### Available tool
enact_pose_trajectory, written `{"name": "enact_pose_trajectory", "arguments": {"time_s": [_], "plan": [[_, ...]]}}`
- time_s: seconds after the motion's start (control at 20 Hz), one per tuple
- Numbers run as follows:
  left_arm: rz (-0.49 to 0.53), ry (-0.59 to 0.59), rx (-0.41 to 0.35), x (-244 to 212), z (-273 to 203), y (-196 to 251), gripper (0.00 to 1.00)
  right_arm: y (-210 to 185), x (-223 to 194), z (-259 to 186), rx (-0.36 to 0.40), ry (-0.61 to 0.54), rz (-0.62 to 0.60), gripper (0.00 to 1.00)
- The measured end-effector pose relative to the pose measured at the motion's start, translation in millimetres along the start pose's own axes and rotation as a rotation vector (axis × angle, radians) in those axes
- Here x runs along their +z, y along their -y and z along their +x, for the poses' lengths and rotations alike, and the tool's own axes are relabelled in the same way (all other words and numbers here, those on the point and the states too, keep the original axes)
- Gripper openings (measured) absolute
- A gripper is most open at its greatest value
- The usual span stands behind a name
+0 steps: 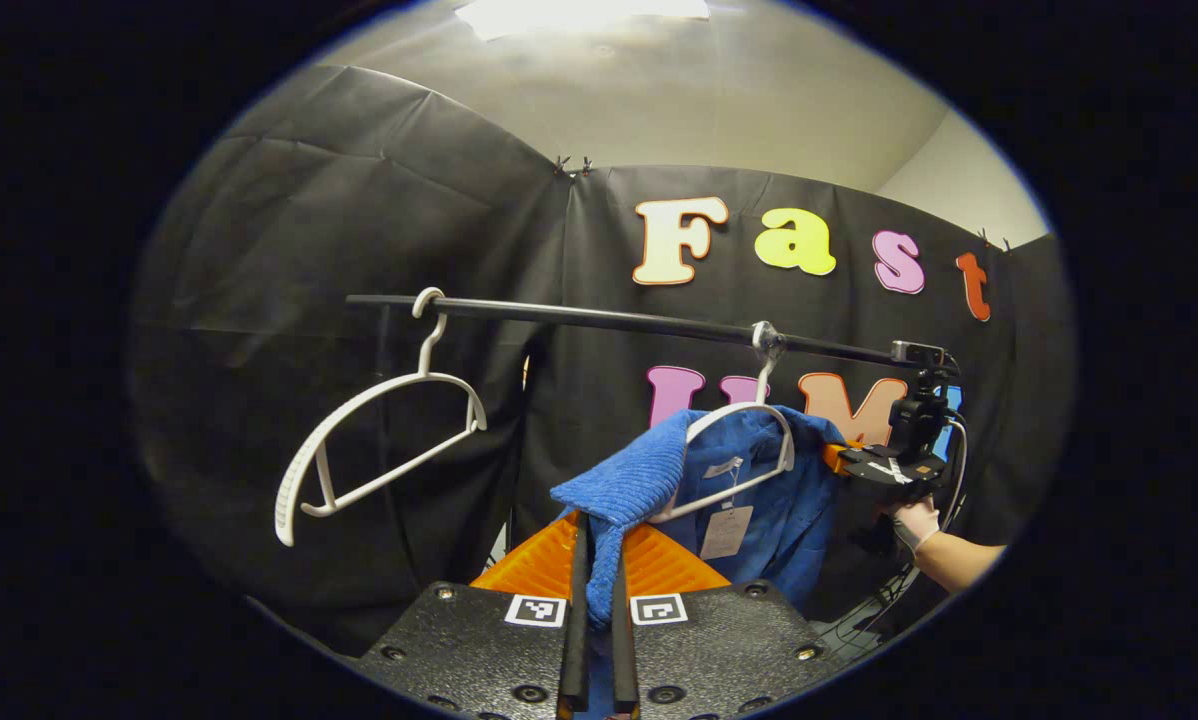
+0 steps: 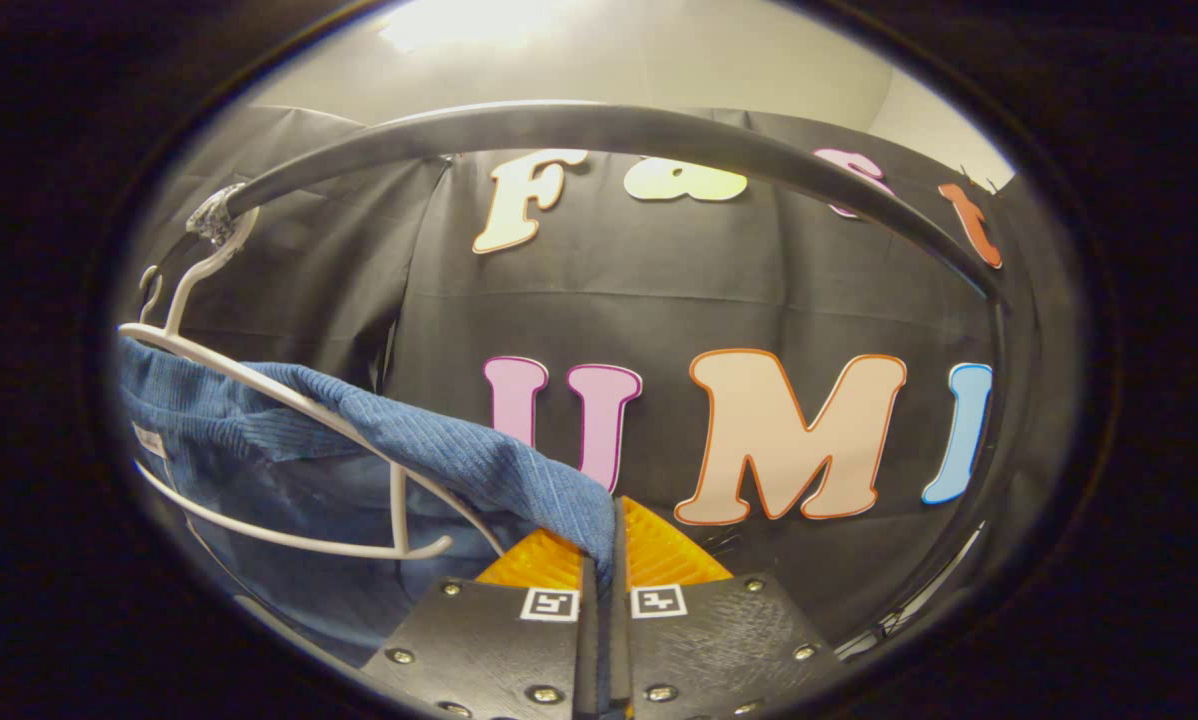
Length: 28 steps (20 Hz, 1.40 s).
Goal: Grasp the clothes on the hanger with both hands and then place them into the laundry hamper below.
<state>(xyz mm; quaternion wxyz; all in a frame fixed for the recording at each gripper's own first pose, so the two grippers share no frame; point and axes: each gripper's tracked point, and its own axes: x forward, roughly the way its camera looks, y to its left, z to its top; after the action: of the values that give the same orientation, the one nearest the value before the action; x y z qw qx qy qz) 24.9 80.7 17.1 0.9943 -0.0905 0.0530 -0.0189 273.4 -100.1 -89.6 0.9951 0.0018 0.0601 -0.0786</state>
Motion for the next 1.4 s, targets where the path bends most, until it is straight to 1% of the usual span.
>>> {"name": "enact_pose_trajectory", "arguments": {"time_s": [0.25, 0.3, 0.4, 0.55, 0.6, 0.75, 1.05, 1.15, 1.2, 1.4], "plan": [[0.010, 0.012, 0.033, 6, 5, -20, 0.10, -8, 0, 17, 0.018, -0.005, 0.011, 0.05], [0.008, 0.014, 0.033, 8, 6, -24, 0.11, -8, -1, 17, 0.020, -0.005, 0.017, 0.05], [-0.002, 0.019, 0.036, 12, 8, -28, 0.10, -9, -3, 18, 0.026, -0.008, 0.023, 0.05], [-0.014, 0.018, 0.058, 10, 15, -42, 0.11, -14, -5, 22, 0.034, -0.012, 0.025, 0.05], [-0.020, 0.018, 0.063, 10, 18, -46, 0.10, -14, -6, 23, 0.035, -0.015, 0.023, 0.05], [-0.030, 0.007, 0.082, 5, 23, -53, 0.10, -15, -11, 28, 0.034, -0.024, 0.021, 0.05], [-0.027, -0.027, 0.096, -18, 44, -59, 0.10, -14, -24, 41, 0.019, -0.044, 0.015, 0.05], [-0.017, -0.045, 0.105, -29, 51, -61, 0.11, -11, -32, 43, 0.009, -0.059, 0.015, 0.05], [-0.017, -0.055, 0.103, -34, 54, -60, 0.10, -12, -37, 43, 0.013, -0.068, 0.022, 0.05], [-0.027, -0.095, 0.105, -55, 63, -60, 0.10, -9, -59, 43, 0.002, -0.110, 0.017, 0.05]]}}
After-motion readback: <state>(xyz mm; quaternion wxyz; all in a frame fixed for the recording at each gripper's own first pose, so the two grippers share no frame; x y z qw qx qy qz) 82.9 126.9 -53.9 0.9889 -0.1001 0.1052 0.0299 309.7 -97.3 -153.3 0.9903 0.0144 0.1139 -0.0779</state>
